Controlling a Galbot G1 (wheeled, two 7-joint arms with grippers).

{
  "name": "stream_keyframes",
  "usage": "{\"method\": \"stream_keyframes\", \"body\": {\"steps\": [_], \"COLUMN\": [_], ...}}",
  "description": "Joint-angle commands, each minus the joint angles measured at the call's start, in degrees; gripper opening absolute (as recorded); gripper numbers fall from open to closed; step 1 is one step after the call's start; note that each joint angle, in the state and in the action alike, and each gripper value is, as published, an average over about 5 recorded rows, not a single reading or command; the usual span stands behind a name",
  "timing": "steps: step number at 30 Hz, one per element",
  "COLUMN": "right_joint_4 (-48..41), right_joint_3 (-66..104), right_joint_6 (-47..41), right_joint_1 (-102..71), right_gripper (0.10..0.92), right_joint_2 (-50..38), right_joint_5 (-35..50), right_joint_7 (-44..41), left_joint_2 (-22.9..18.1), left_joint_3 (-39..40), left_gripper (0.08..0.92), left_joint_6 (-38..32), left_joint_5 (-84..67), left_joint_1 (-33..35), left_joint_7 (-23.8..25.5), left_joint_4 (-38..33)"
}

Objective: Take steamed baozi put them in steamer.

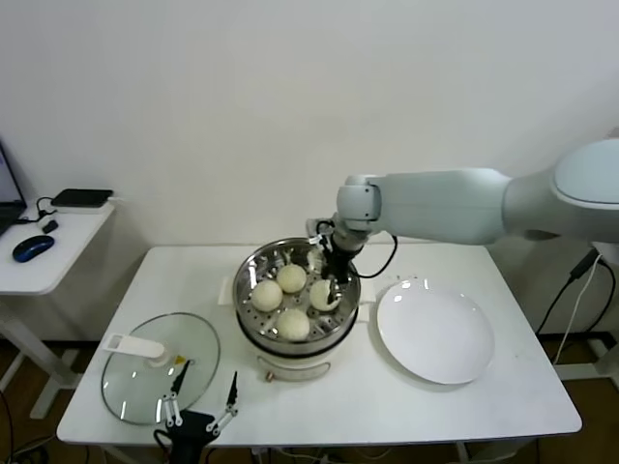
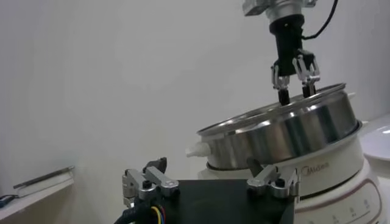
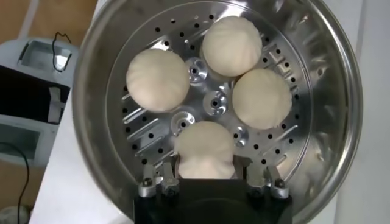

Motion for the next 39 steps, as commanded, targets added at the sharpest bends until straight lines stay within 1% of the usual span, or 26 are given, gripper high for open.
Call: {"method": "stream_keyframes", "body": {"steps": [1, 6, 8, 11, 13, 17, 19, 21, 25, 30, 34, 37, 39], "right_joint_4": [-1.3, 1.3, 2.73, 4.72, 6.37, 11.42, 14.18, 17.06, 21.81, 27.49, 32.25, 35.48, 37.3], "right_joint_3": [0.55, -0.73, -0.51, 2.1, 6.16, 18.27, 24.04, 30.13, 43.3, 65.3, 85.84, 102.24, 111.8], "right_joint_6": [0.78, 1.19, 1.22, 1.06, 0.8, 0.62, 0.88, 1.62, 3.49, 6.23, 11.09, 16.0, 19.75], "right_joint_1": [-0.42, 4.65, 6.81, 8.48, 7.66, 1.03, -3.82, -9.18, -21.55, -43.99, -66.72, -85.22, -97.26], "right_gripper": [0.645, 0.777, 0.808, 0.821, 0.822, 0.823, 0.823, 0.823, 0.823, 0.823, 0.823, 0.823, 0.823], "right_joint_2": [-0.11, -3.98, -6.73, -11.74, -15.66, -24.6, -28.58, -32.49, -38.84, -43.77, -44.48, -42.12, -38.77], "right_joint_5": [-0.16, 1.65, 2.9, 3.94, 4.31, 5.24, 5.77, 5.56, 3.36, -0.8, -4.37, -12.01, -16.44], "right_joint_7": [0.42, -1.06, -0.8, 2.02, 7.17, 24.52, 31.69, 37.09, 44.46, 51.66, 54.65, 54.46, 54.05], "left_joint_2": [0.03, 0.16, 0.23, 0.29, 0.28, 0.21, 0.18, 0.15, -0.02, -0.58, -0.99, -1.08, -1.13], "left_joint_3": [0.05, 0.1, 0.18, 0.36, 0.45, 0.61, 0.76, 0.89, 1.17, 1.69, 2.35, 2.72, 2.78], "left_gripper": [0.823, 0.823, 0.823, 0.823, 0.823, 0.823, 0.823, 0.823, 0.823, 0.823, 0.823, 0.823, 0.823], "left_joint_6": [0.05, 0.05, 0.05, 0.05, 0.05, -0.1, -0.12, -0.1, -0.14, -0.66, -0.9, -1.21, -1.35], "left_joint_5": [0.06, 0.12, 0.21, 0.32, 0.35, 0.35, 0.45, 0.76, 1.45, 2.14, 2.78, 3.19, 3.33], "left_joint_1": [0.13, 0.25, 0.3, 0.38, 0.39, 0.29, 0.32, 0.36, 0.29, -0.1, -0.22, -0.14, -0.06], "left_joint_7": [0.02, 0.03, 0.06, 0.09, 0.08, -0.13, -0.15, -0.13, -0.2, -0.45, -0.5, -0.5, -0.52], "left_joint_4": [-0.21, -0.46, -0.55, -0.82, -0.97, -0.96, -0.95, -0.94, -0.75, 0.29, 0.8, 1.09, 1.34]}}
